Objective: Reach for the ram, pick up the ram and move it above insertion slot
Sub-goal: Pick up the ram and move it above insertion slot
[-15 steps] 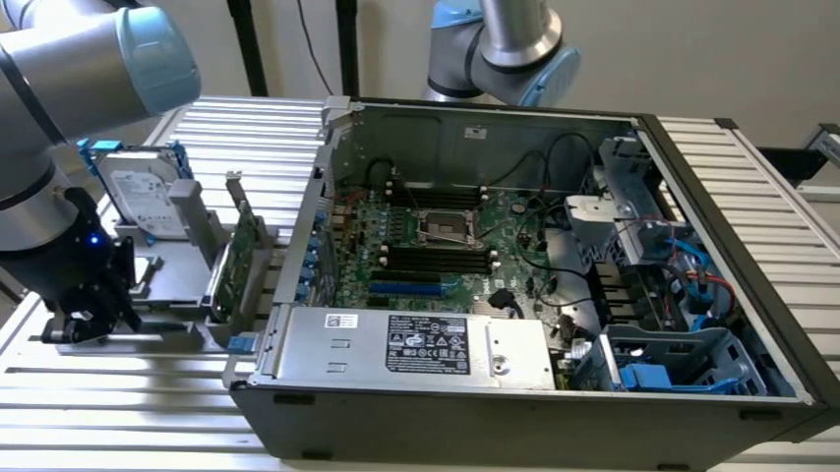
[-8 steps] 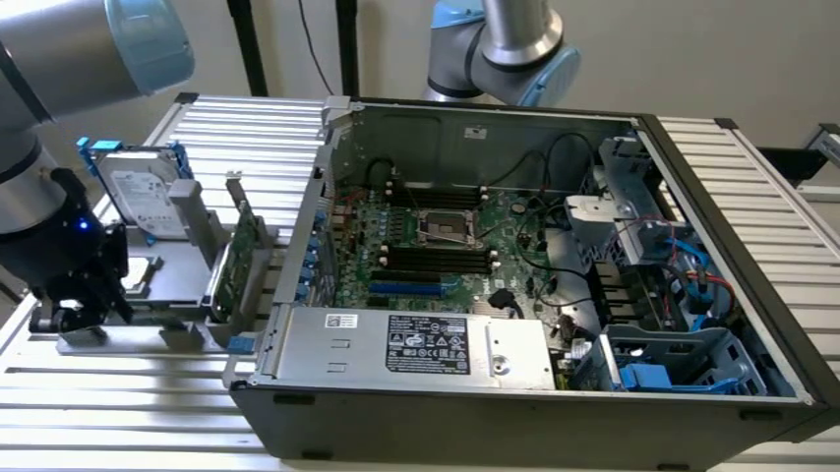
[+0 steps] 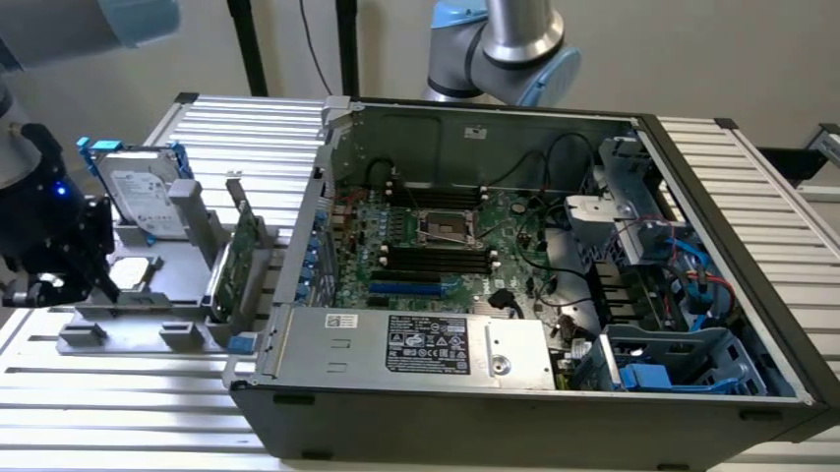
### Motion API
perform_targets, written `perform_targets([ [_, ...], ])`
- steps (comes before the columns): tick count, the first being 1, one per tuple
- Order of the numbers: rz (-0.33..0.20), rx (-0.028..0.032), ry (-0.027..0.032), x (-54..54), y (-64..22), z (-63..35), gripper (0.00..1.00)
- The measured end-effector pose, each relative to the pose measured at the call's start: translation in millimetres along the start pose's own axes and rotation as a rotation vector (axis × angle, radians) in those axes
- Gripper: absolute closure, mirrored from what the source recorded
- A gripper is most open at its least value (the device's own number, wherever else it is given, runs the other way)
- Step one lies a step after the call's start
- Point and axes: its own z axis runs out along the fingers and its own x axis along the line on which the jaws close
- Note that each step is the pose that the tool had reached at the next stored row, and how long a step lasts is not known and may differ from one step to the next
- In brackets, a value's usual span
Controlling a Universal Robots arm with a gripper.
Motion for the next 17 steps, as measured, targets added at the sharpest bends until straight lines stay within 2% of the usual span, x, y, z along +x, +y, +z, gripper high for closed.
perform_targets([
  [4, -0.002, 0.0000, -0.0004, -3.7, -2.1, -17.3, 0.87],
  [6, -0.008, -0.0003, -0.0032, -4.1, -3.2, -24.0, 0.87],
  [10, -0.041, -0.0014, -0.0176, -4.4, -4.1, -32.5, 0.87],
  [13, -0.057, -0.0015, -0.0364, -4.5, -6.2, -36.9, 0.87],
  [14, -0.058, -0.0011, -0.0406, -4.7, -8.7, -39.3, 0.87],
  [17, -0.058, -0.0014, -0.0418, -5.9, -16.1, -47.3, 0.87],
])
